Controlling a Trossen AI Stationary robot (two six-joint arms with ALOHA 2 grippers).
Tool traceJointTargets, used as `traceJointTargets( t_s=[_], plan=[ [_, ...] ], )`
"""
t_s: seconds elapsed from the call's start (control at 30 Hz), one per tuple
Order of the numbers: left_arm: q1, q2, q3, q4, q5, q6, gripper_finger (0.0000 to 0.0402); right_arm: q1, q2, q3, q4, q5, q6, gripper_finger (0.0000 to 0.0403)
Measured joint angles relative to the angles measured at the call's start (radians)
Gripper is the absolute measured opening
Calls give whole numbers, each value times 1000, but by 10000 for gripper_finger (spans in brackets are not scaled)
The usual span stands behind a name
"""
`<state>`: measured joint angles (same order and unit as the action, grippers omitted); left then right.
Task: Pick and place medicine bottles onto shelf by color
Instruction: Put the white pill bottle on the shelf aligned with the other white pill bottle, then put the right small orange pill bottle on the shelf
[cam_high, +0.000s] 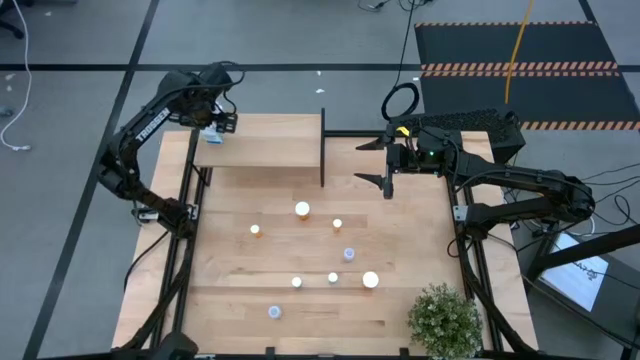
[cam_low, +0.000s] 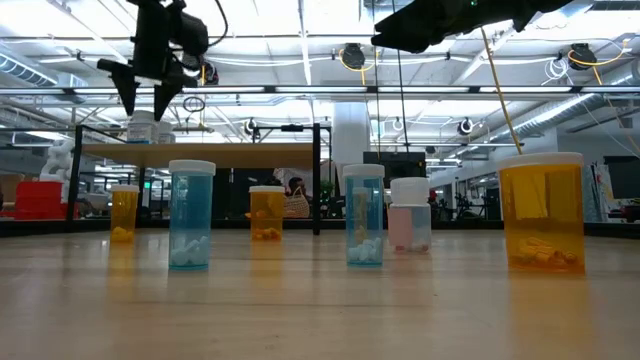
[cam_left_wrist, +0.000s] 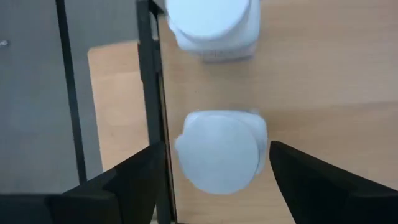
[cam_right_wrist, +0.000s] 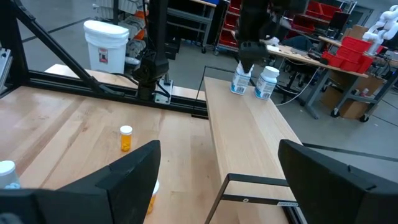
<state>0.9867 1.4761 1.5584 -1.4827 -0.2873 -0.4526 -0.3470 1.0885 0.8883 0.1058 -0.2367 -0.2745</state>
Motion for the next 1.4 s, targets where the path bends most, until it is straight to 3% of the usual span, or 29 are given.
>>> traceJointTargets(
  t_s=[0.27,0.43,0.57,0.8,0.97,1.23,1.4],
  plan=[
    [-55,-61,157,-28,-66,37,280,0,0,0,3,0,1,322],
    [-218,-133,226,-13,-133,61,280,0,0,0,4,1,3,322],
    [-421,-200,209,62,-133,80,280,0,0,0,27,2,17,322],
    [-809,-262,59,235,-221,80,280,0,0,0,71,3,89,322],
    [-989,-269,-76,347,-287,55,280,0,0,0,99,4,162,322],
    [-1111,-275,-256,586,-334,165,280,13,0,-3,32,15,330,322],
    [-1103,-302,-408,769,-283,245,271,87,2,-116,18,139,408,322]
  ],
)
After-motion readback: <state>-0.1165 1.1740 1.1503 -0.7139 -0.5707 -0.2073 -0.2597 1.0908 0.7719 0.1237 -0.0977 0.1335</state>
